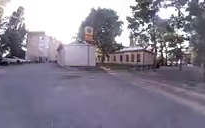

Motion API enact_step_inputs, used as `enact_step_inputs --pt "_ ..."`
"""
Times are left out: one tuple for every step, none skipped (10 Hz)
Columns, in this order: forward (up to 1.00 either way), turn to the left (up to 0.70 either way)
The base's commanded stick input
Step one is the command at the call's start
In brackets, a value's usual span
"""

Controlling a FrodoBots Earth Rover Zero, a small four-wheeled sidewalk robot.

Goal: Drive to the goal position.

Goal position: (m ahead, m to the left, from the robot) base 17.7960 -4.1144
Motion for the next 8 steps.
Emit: enact_step_inputs --pt "0.7 -0.35" --pt "0.7 -0.35" --pt "0.7 -0.35" --pt "0.7 -0.35" --pt "0.7 -0.35" --pt "0.7 -0.35" --pt "0.7 -0.35" --pt "0.7 -0.35"
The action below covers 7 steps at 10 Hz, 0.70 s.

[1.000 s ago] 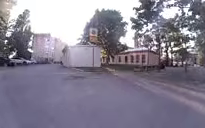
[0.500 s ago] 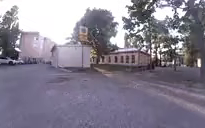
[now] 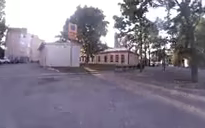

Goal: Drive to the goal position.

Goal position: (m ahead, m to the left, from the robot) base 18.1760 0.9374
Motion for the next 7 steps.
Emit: enact_step_inputs --pt "0.7 -0.35" --pt "0.7 -0.35" --pt "0.7 -0.35" --pt "0.7 -0.35" --pt "0.7 -0.35" --pt "0.7 -0.35" --pt "0.7 -0.35"
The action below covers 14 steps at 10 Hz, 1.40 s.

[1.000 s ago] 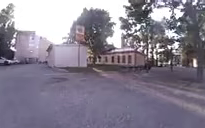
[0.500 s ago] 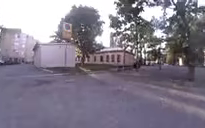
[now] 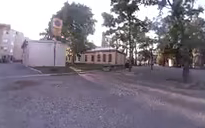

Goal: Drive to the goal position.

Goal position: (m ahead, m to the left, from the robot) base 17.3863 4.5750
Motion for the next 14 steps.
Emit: enact_step_inputs --pt "0.7 -0.35" --pt "0.7 -0.35" --pt "0.7 -0.35" --pt "0.7 -0.35" --pt "0.7 -0.35" --pt "0.7 -0.35" --pt "0.7 -0.35" --pt "0.7 -0.35" --pt "0.7 -0.35" --pt "0.7 -0.35" --pt "0.7 -0.35" --pt "0.7 -0.35" --pt "0.7 -0.35" --pt "0.7 -0.35"
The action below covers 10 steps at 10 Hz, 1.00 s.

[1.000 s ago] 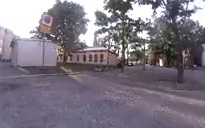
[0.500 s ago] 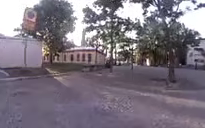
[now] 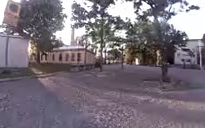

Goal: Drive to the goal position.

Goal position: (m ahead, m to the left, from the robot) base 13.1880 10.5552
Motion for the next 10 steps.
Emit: enact_step_inputs --pt "0.7 -0.35" --pt "0.7 -0.35" --pt "0.7 -0.35" --pt "0.7 -0.24" --pt "0.7 0.0" --pt "0.7 0.0" --pt "0.7 0.0" --pt "0.7 0.0" --pt "0.7 0.0" --pt "0.7 0.0"
